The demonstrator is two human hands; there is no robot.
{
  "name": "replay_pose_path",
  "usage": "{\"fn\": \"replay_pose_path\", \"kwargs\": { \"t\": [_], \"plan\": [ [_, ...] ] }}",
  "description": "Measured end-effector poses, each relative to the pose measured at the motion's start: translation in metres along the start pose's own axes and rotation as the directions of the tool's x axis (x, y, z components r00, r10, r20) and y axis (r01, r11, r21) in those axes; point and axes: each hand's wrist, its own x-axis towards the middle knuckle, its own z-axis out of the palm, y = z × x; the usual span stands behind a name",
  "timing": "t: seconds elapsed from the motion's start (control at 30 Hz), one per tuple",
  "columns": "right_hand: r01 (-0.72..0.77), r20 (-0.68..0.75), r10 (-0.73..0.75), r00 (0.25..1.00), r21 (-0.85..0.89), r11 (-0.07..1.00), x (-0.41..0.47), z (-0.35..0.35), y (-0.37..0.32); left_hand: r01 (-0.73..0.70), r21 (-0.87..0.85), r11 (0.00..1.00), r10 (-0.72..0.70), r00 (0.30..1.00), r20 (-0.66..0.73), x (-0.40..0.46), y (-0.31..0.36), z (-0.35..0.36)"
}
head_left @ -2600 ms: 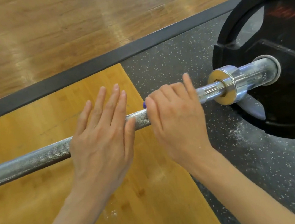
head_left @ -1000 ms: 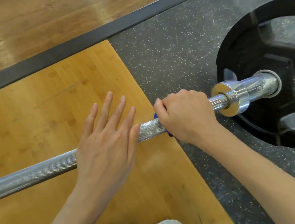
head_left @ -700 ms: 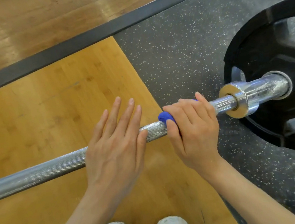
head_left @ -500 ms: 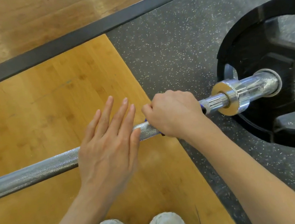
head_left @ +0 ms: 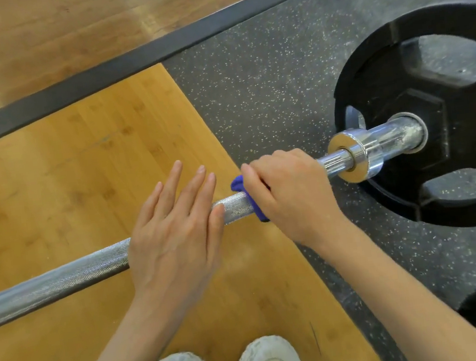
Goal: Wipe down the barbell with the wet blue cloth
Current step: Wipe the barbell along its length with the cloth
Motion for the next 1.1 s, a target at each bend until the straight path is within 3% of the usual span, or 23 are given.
{"fn": "replay_pose_path", "kwargs": {
  "t": [0.07,0.17,0.27,0.33,0.5,0.7,0.8,1.0,1.1],
  "plan": [
    [0.063,-0.249,-0.062,0.967,-0.002,0.998,-0.038,0.020,0.004,0.000,-0.003,1.000,0.000,1.000,-0.014,0.000,0.000,0.001],
    [0.134,-0.294,-0.153,0.944,-0.083,0.987,-0.031,0.024,0.030,-0.023,-0.019,1.000,0.022,0.999,-0.031,-0.001,-0.002,0.003],
    [-0.044,-0.385,0.032,0.923,-0.024,0.999,-0.022,0.019,0.037,-0.029,-0.034,0.999,0.028,0.999,-0.034,-0.001,-0.002,0.002],
    [-0.092,-0.384,0.101,0.918,0.042,0.995,-0.029,0.025,0.019,-0.032,-0.035,0.999,0.031,0.999,-0.024,0.000,-0.003,0.003],
    [0.079,-0.252,-0.072,0.965,0.019,0.997,-0.040,0.023,0.017,-0.048,-0.072,0.996,0.049,0.999,0.007,0.001,-0.007,0.000],
    [-0.024,-0.330,0.035,0.943,0.038,0.999,-0.038,0.016,0.044,-0.066,-0.090,0.994,0.070,0.997,0.035,0.000,-0.010,-0.001],
    [-0.033,-0.395,0.092,0.914,0.155,0.987,-0.036,0.020,0.053,-0.093,-0.090,0.992,0.094,0.995,0.012,-0.001,-0.012,-0.001],
    [0.007,-0.439,0.090,0.894,0.215,0.976,-0.030,0.030,0.039,-0.064,-0.014,0.998,0.064,0.998,0.008,0.001,-0.005,-0.001],
    [0.114,-0.425,-0.033,0.904,0.167,0.979,-0.030,0.036,0.034,-0.086,0.025,0.996,0.086,0.996,-0.007,0.005,0.009,-0.001]
  ]
}}
